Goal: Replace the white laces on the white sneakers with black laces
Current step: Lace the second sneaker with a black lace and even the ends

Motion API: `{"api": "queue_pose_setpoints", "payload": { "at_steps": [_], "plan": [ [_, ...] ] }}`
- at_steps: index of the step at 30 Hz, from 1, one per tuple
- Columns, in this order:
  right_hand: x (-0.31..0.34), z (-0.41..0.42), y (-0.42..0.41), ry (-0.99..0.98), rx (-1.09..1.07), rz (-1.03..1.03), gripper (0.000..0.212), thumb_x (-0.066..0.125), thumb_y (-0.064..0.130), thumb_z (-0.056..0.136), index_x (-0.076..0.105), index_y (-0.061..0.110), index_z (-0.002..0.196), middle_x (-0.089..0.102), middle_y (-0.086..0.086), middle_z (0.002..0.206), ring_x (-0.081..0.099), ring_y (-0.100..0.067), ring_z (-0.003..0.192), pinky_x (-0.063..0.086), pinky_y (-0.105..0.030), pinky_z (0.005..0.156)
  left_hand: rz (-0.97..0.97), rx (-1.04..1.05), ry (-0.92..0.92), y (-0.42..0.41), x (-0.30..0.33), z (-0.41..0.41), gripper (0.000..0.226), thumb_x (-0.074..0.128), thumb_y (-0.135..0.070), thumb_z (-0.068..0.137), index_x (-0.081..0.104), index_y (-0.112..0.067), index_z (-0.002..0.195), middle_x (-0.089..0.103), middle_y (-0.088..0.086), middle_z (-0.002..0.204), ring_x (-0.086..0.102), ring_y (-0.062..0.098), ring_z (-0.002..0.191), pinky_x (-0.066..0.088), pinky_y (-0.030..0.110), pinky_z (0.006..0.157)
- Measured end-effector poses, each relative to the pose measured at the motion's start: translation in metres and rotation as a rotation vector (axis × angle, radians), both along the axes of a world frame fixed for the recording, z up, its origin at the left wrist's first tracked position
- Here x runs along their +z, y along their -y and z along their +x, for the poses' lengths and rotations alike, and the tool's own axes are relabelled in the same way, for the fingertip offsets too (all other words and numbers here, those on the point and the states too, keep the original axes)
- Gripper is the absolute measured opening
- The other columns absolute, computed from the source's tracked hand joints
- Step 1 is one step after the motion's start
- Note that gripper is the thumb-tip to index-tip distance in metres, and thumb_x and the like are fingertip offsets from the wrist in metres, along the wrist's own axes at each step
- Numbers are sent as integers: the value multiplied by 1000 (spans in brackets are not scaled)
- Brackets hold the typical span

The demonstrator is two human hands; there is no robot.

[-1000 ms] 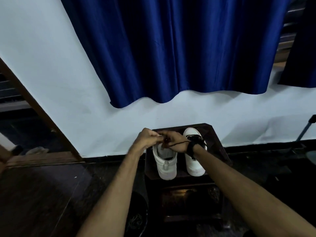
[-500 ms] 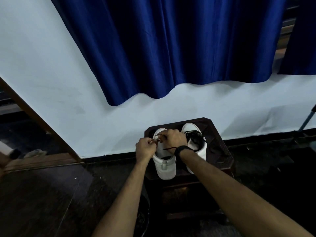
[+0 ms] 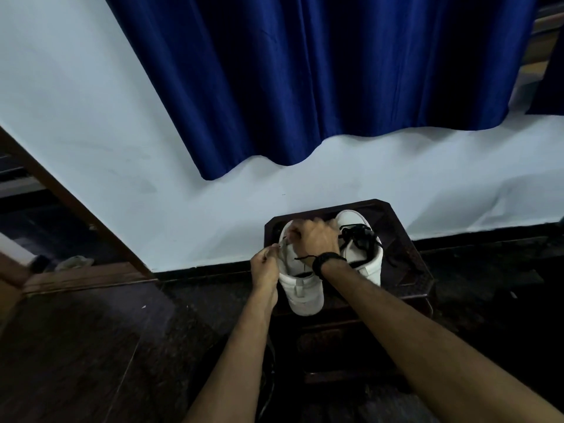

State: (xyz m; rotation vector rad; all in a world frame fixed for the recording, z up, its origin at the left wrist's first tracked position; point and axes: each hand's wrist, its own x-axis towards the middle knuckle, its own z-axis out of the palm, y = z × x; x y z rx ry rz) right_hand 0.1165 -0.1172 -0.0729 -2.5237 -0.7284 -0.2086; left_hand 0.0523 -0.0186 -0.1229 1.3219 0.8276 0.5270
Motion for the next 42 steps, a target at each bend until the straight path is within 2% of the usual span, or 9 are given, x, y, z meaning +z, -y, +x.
{"api": "queue_pose_setpoints", "payload": {
  "at_steps": [2, 6, 11, 14, 19, 24, 29, 39, 42],
  "plan": [
    [-4, -3, -6, -11, -13, -22, 19, 50, 33, 88, 67, 30, 93, 69, -3, 89, 58, -25, 95, 29, -41, 91, -45, 35, 24, 2, -4, 2, 23, 56, -7, 93, 68, -8, 73, 68, 11, 82, 61, 22, 79, 51, 31, 72],
    [-22, -2, -3, -78, -93, -18, 22, 49, 33, 89, 69, 28, 94, 70, -5, 90, 61, -26, 96, 32, -41, 94, -170, 114, 78, 5, -9, 5, 16, 59, -7, 93, 71, 2, 97, 72, 16, 90, 67, 27, 84, 56, 33, 76],
    [-22, -3, -4, -35, -114, -70, 16, 52, 29, 86, 67, 26, 90, 69, -3, 85, 60, -24, 93, 32, -44, 98, -360, 139, 150, 4, -15, 6, 29, 63, -8, 92, 64, 9, 115, 67, 28, 113, 65, 36, 100, 51, 50, 98],
    [-22, -5, -8, 17, -114, -132, 17, 53, 26, 86, 68, 27, 93, 70, -3, 86, 60, -24, 93, 31, -44, 96, -393, 109, 172, 2, -17, 4, 31, 62, -12, 93, 65, 10, 115, 67, 27, 110, 65, 34, 95, 52, 47, 93],
    [-23, -6, -15, 26, -79, -181, 20, 52, 24, 84, 69, 24, 93, 70, 0, 90, 60, -24, 92, 33, -41, 90, -364, 75, 190, 2, -16, 1, 26, 65, -7, 87, 67, 9, 108, 69, 22, 99, 65, 29, 86, 56, 30, 70],
    [-24, -6, -19, 38, -110, -182, 21, 48, 27, 88, 68, 22, 93, 70, -2, 89, 62, -24, 90, 32, -41, 88, -313, 82, 185, 5, -17, 3, 22, 59, -7, 92, 67, 7, 109, 71, 18, 97, 67, 27, 88, 55, 36, 82],
    [-20, -10, -19, 38, -109, -140, 25, 47, 35, 90, 67, 21, 97, 70, -4, 92, 61, -25, 94, 33, -42, 89, -269, 84, 166, 5, -17, 5, 19, 54, -5, 96, 70, 2, 103, 71, 15, 94, 67, 25, 84, 55, 30, 75],
    [-22, -10, -21, -89, -175, -46, 24, 47, 30, 87, 69, 22, 92, 71, -5, 85, 65, -27, 87, 38, -38, 89, -327, 157, 170, 8, -20, 9, 22, 58, -6, 93, 69, 8, 108, 71, 19, 94, 67, 30, 91, 54, 41, 89],
    [-23, -11, -20, -67, -170, -74, 27, 44, 31, 89, 70, 23, 91, 71, -4, 86, 65, -26, 87, 36, -39, 88, -317, 174, 173, 8, -17, 7, 16, 60, -5, 93, 71, 5, 100, 71, 15, 88, 67, 28, 88, 55, 41, 88]
  ]
}}
